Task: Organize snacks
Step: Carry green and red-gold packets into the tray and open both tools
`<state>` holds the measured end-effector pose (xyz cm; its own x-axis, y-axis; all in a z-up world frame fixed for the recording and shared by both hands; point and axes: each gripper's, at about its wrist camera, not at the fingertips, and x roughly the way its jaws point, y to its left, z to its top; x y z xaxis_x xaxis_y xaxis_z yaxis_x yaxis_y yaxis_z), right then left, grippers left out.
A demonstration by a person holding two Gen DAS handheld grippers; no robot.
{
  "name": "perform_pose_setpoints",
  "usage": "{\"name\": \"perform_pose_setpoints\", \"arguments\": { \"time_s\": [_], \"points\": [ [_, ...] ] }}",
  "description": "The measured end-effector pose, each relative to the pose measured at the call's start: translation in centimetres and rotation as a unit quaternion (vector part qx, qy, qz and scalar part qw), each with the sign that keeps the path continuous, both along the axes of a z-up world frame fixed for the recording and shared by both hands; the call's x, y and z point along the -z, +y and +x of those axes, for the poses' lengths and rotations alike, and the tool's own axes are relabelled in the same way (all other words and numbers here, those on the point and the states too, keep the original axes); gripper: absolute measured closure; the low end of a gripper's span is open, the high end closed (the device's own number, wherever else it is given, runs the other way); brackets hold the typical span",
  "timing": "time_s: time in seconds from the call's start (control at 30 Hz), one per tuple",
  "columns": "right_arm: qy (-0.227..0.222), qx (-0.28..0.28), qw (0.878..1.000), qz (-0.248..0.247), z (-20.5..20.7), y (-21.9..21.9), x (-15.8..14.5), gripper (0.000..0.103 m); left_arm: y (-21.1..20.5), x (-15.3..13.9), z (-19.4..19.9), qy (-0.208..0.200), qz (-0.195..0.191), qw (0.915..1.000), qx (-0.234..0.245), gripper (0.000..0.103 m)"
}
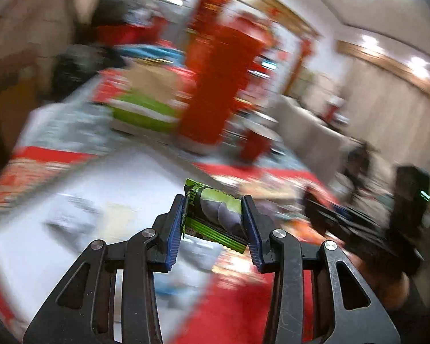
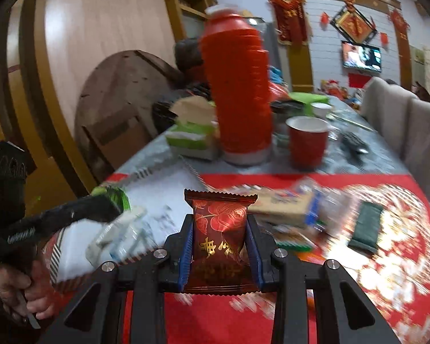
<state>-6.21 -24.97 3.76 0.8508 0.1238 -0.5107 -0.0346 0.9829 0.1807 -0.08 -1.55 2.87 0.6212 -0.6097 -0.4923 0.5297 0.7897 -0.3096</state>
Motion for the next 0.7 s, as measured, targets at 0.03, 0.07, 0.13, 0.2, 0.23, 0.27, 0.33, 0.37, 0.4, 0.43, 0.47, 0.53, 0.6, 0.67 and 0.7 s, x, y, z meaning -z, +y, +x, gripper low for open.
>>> {"name": "perform_pose_setpoints", "arguments": {
  "time_s": [0.03,0.07,0.13,0.2,0.23,0.27,0.33,0.37,0.4,0.43,0.47,0.53,0.6,0.67,0.7],
  "points": [
    [0.001,-0.008,1.0,0.002,0.8,0.7,0.1,0.07,0.9,0.2,0.7,0.001,0.011,0.9993,-0.035,0.064],
    [0.008,-0.024,1.0,0.003,2.0,1.8,0.4,0.07,1.5,0.4,1.3,0.006,0.017,0.9983,-0.055,0.064],
    [0.016,-0.04,0.999,0.0,3.7,3.3,0.9,0.07,2.1,1.0,2.2,0.016,0.034,0.9958,-0.084,0.064],
    [0.025,-0.054,0.998,-0.004,5.6,5.0,1.5,0.07,2.4,1.6,2.7,0.026,0.041,0.9942,-0.096,0.064],
    [0.027,-0.057,0.998,-0.003,6.5,5.7,1.8,0.07,2.4,1.7,2.8,0.027,0.046,0.9937,-0.099,0.064],
    [0.028,-0.061,0.998,-0.001,6.9,6.0,2.1,0.07,2.3,1.9,2.8,0.025,0.054,0.993,-0.102,0.064],
    [0.022,-0.063,0.998,-0.008,8.3,7.1,2.3,0.07,2.0,2.1,2.8,0.024,0.064,0.9921,-0.105,0.064],
    [0.019,-0.063,0.998,-0.012,8.7,7.4,2.4,0.07,1.8,2.2,2.6,0.023,0.069,0.9917,-0.107,0.064],
    [0.017,-0.065,0.998,-0.016,9.2,7.8,2.4,0.07,1.4,2.4,2.6,0.02,0.078,0.9906,-0.111,0.064],
    [0.016,-0.066,0.998,-0.02,9.7,8.0,2.5,0.07,1.3,2.5,2.6,0.019,0.085,0.9899,-0.112,0.064],
    [0.014,-0.062,0.998,-0.024,10.2,8.2,2.8,0.07,1.2,2.6,2.7,0.019,0.089,0.9895,-0.113,0.064],
    [0.017,-0.059,0.998,-0.023,10.6,8.2,3.5,0.07,1.0,2.8,2.8,0.02,0.096,0.9886,-0.115,0.064],
    [0.023,-0.06,0.998,-0.029,10.6,7.9,4.2,0.07,1.0,2.8,2.6,0.019,0.099,0.9879,-0.118,0.064],
    [0.034,-0.064,0.997,-0.024,10.8,7.7,4.6,0.07,0.9,2.8,2.6,0.015,0.104,0.9874,-0.118,0.064],
    [0.032,-0.061,0.997,-0.02,10.8,7.5,4.6,0.07,0.9,2.8,2.4,0.013,0.107,0.9871,-0.118,0.064]
  ]
}}
